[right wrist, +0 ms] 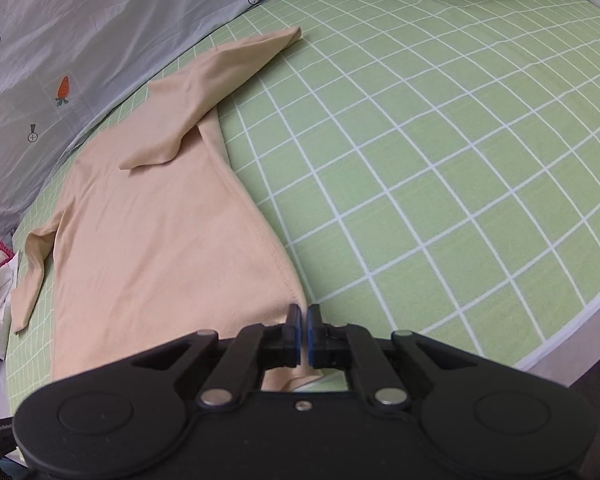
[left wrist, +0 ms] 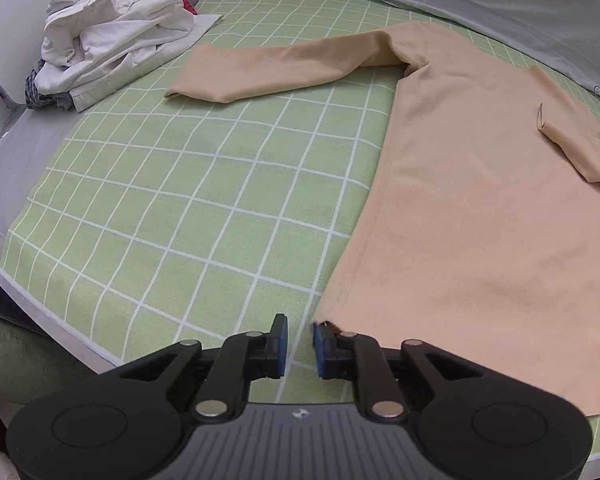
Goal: Fold clothes
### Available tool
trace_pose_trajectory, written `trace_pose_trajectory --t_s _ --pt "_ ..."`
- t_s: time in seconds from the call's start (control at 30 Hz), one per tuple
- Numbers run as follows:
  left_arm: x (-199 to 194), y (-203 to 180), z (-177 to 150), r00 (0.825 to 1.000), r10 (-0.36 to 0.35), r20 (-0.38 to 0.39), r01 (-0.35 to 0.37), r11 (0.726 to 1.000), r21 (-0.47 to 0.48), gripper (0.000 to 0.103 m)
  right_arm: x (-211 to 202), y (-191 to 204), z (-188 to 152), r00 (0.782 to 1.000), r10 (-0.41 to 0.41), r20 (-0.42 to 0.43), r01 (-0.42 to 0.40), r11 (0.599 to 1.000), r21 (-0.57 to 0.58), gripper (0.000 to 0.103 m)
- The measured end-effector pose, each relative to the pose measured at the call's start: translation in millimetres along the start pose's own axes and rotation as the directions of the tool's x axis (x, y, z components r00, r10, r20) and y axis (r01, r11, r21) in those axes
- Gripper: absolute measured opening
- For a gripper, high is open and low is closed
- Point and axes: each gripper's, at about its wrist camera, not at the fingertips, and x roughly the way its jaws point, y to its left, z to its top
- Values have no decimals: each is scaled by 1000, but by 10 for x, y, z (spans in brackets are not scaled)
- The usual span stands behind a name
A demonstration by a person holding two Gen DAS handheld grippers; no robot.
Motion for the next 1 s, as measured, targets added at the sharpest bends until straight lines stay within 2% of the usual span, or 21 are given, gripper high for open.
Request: trace_pose_trajectory --t_s 0.03,0.1,0.17,0.2,0.23,0.27,0.3,0.33,0.4,0.53,0.63,0.83,1.0 --pt "-18 -10 -21 1000 13 1 -13 1000 1 27 21 4 1 1000 -12 -12 12 1000 -19 6" --pt "-60 -28 -57 999 34 7 -34 999 -2 45 34 51 13 999 -42 -20 41 996 -74 14" --pt "-124 -42 -68 999 31 24 -30 999 -26 54 30 81 31 999 -52 -15 50 991 -128 33" --pt "-152 -55 -64 999 27 30 -26 999 -37 59 22 103 44 999 -53 -4 52 986 -159 47" --pt "-179 -68 -60 999 22 36 -21 999 -49 62 14 127 56 998 -55 6 55 980 -191 51" --pt "-198 -84 -52 999 18 39 -15 998 -56 72 8 155 68 998 -59 16 61 973 -221 53" --pt "-206 -108 -36 999 10 39 -8 998 -59 79 3 182 80 998 -63 27 68 965 -252 61" --pt "-208 -149 -12 999 -2 42 4 998 -58 81 -3 210 91 997 -67 37 74 957 -282 76" --pt "-183 -246 44 999 -20 38 22 998 -52 82 -24 266 120 995 -67 67 85 941 -328 93" --pt "-103 -489 161 999 -43 17 43 999 1 82 -15 379 235 993 -43 105 79 929 -361 101" --pt "-41 -688 255 997 -70 27 67 994 80 83 94 535 341 988 -51 147 108 909 -403 102" --pt "302 -1095 644 991 -133 1 131 977 168 85 486 957 589 965 -121 235 236 794 -561 102" --pt "536 -1465 963 983 -180 22 168 953 253 85 874 1161 940 931 -178 320 344 722 -600 102"
